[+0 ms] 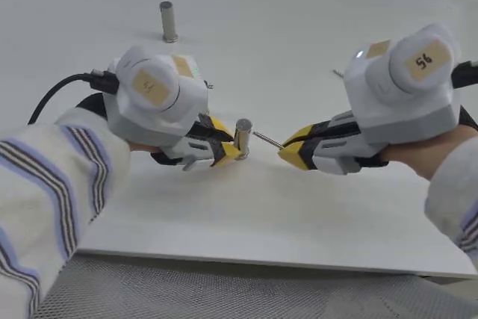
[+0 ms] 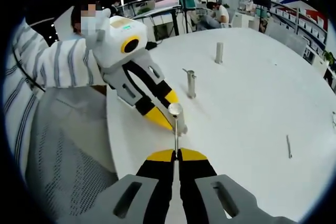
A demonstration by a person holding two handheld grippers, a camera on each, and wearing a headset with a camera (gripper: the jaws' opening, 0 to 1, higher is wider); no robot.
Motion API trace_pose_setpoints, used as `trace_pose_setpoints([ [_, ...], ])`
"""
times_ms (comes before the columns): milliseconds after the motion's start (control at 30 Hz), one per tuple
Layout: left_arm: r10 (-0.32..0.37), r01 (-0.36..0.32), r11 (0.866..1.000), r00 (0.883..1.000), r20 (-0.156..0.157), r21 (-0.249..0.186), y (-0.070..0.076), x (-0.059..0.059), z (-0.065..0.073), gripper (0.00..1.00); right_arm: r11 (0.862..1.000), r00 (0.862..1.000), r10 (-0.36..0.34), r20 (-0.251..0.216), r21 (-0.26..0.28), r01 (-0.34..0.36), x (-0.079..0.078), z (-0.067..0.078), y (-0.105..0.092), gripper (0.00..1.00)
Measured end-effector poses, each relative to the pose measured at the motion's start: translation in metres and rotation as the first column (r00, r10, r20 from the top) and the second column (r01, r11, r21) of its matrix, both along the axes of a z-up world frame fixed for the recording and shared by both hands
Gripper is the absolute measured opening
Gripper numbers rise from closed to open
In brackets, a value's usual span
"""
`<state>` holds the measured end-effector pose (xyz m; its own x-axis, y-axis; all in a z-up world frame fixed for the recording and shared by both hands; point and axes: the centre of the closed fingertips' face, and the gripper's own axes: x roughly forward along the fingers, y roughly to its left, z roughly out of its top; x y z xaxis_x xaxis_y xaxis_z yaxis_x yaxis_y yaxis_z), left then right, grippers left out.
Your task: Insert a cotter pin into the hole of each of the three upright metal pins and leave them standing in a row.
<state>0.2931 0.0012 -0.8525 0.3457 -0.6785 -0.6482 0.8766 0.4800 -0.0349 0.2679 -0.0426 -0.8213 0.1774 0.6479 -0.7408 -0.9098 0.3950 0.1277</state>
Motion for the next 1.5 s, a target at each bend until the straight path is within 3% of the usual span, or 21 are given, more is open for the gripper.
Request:
trace_pose_setpoints([
  [400,-0.041,0.041,0.999,0.999,0.011,-0.012,-0.0100,0.0016,0.0009,0.12,0.999,0.999,0.042,0.028,-0.028,-0.041,0.0010,-0.0023,0.0016,0.04],
  [700,-0.032,0.032,0.999,0.999,0.009,-0.014,-0.0088,0.0011,0.0031,0.12,0.998,0.997,0.059,0.041,-0.032,-0.058,0.0009,0.0027,0.0006,0.04],
  [1500,-0.015,0.015,1.000,1.000,-0.005,-0.013,-0.0066,-0.0026,0.0079,0.11,0.993,0.993,0.105,0.053,-0.062,-0.102,0.0065,-0.0026,0.0083,0.04],
])
